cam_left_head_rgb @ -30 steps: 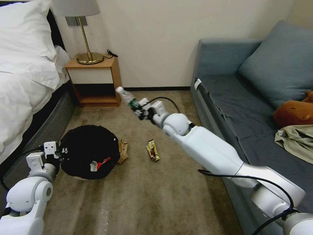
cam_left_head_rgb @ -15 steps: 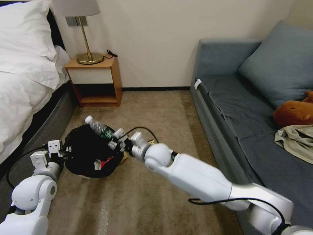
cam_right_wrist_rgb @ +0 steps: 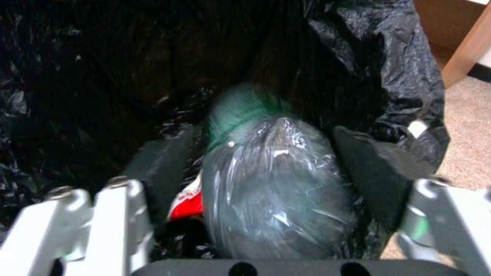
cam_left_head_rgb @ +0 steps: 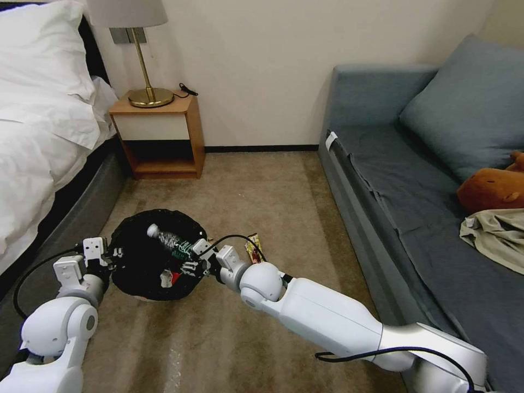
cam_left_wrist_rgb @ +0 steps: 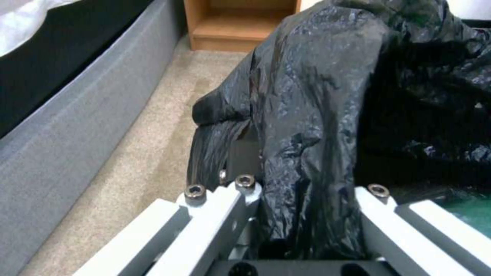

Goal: Pick up the trash bin, then pick up the garbage on the floor and place it into the trash bin.

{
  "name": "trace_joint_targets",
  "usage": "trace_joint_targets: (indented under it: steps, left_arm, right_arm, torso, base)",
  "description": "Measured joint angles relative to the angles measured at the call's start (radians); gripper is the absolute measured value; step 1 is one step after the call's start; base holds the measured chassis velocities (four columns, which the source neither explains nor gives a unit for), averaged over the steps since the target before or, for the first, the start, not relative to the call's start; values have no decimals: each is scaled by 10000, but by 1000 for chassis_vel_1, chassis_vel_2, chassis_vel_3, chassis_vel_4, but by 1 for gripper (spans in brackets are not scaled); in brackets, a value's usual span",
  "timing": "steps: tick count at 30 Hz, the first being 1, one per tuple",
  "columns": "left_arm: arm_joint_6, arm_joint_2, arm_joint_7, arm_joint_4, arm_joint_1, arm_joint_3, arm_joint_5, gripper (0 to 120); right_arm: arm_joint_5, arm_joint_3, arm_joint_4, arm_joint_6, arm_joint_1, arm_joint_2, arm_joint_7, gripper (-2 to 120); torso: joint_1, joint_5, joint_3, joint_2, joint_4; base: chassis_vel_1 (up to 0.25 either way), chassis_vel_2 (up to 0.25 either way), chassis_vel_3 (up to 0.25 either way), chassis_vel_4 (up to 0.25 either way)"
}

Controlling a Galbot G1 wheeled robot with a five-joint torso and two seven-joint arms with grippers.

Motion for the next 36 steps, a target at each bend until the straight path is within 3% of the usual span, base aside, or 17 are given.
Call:
trace_joint_targets:
  steps: [2,5,14,24,36]
  left_arm:
    - [-8,-32,1,6,7,7,14,4]
    - [-35,-43,6,31,60,-1,26,4]
    - [-78,92,10,-113,330,-306,-43,4]
    - [-196,231,200,-199,550,-539,-188,4]
    - [-296,254,372,-135,463,-749,-250,4]
  right_arm:
    - [25,78,89,-9,5,-11,60,91]
    - [116,212,194,-11,12,-18,179,99]
    - [459,1050,474,-127,303,-38,526,100]
    - [1332,3414,859,-602,998,-43,1101,100]
    - [1564,5365,191,-1061,-528,-278,2380,100]
  torso:
    - [0,0,0,0,0]
    - [0,0,0,0,0]
    - [0,0,0,0,0]
    - [0,0,0,0,1]
    - [0,2,0,0,-1]
  base:
    - [0,0,0,0]
    - [0,0,0,0]
    - [0,0,0,0]
    - [0,0,0,0]
    - [0,0,0,0]
